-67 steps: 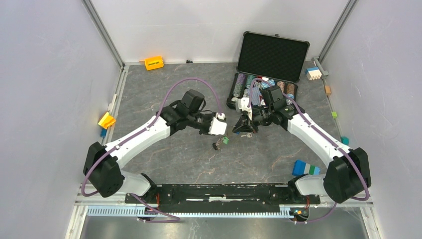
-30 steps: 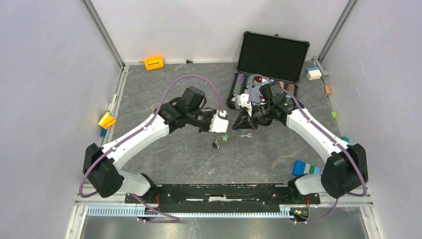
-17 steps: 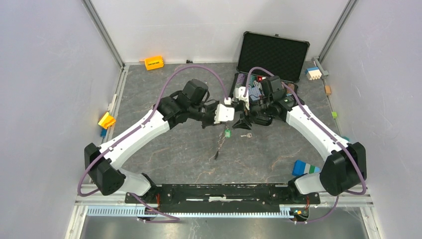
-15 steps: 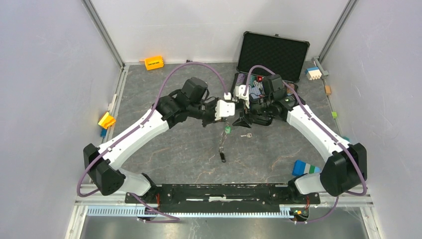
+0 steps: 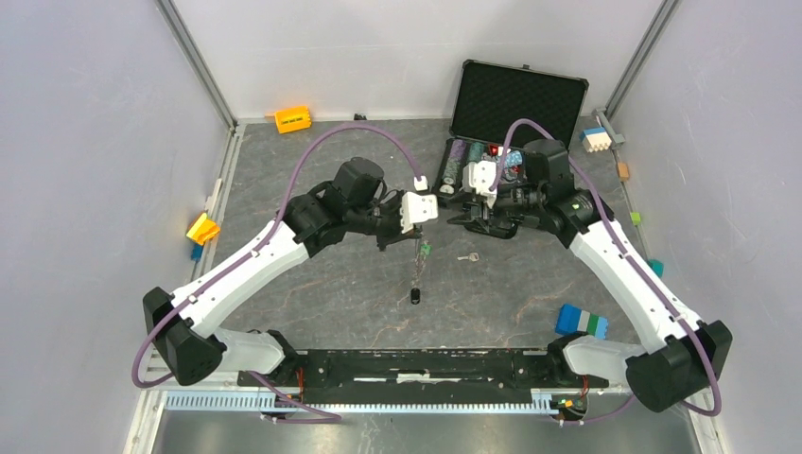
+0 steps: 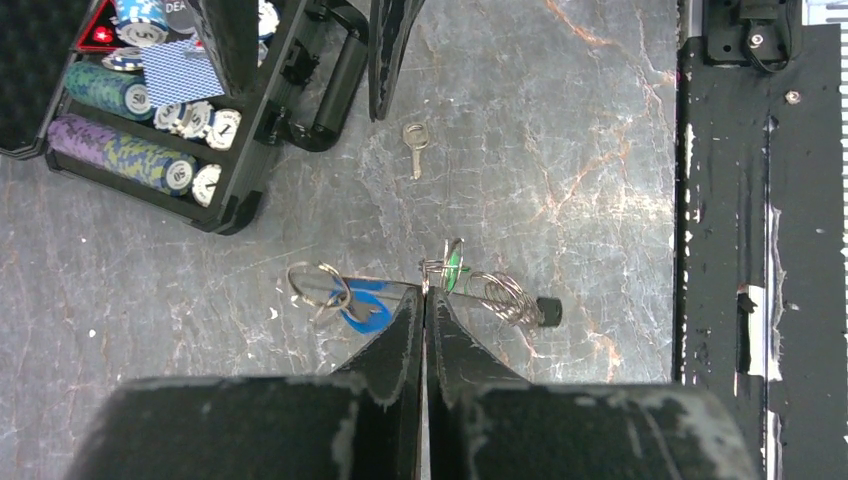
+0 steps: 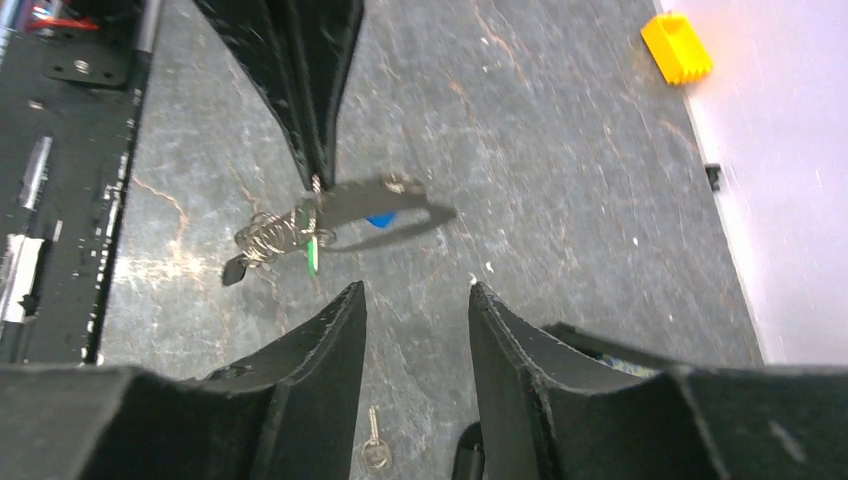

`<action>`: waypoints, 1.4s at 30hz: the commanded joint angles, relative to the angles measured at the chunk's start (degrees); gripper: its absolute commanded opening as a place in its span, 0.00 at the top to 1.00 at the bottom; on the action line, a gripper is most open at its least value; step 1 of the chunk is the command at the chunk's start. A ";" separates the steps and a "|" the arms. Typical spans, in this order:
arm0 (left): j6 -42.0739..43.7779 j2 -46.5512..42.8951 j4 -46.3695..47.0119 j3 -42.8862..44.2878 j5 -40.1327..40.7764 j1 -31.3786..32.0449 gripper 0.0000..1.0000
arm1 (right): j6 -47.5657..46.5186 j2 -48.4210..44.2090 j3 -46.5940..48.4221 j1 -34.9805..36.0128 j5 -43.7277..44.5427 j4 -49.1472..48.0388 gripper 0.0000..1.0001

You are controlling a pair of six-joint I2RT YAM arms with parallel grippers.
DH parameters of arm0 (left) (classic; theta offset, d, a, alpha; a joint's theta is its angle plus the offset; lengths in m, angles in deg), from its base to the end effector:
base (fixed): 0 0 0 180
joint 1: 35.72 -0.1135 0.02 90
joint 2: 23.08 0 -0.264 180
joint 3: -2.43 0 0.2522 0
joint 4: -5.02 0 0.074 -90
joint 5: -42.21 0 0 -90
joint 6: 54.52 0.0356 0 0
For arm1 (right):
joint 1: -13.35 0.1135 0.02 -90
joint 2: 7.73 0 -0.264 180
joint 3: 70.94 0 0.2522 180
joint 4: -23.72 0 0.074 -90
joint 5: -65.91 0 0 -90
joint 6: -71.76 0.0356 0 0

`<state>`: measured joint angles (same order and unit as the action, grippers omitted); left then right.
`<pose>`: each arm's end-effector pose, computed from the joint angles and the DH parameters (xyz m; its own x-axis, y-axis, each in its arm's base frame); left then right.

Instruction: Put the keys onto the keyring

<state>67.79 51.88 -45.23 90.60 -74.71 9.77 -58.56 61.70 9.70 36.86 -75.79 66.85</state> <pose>0.1858 -0.2120 0.3624 0.1184 0.5594 -0.8204 0.9772 0.0809 0.1962 0.2238 0.1278 0.3589 0.1855 -0.3566 -0.9156 -0.9679 0.0943 -0.2328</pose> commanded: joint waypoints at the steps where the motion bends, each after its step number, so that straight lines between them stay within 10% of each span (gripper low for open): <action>1: 0.56 -2.26 3.86 -1.72 -3.71 0.23 0.98 | 1.18 -1.99 -0.37 -0.04 -8.90 -1.67 0.55; 13: -0.84 -0.40 6.93 -2.73 -10.67 0.15 0.98 | 4.55 -1.40 -8.32 2.66 -15.32 -7.05 0.72; 42: -2.59 0.43 10.80 -5.37 -15.08 -0.13 0.98 | -0.23 -0.66 -9.88 3.09 -15.03 -2.10 0.75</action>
<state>67.66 52.84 -38.12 85.16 -87.61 9.77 -57.38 61.00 0.21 39.61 -91.00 64.31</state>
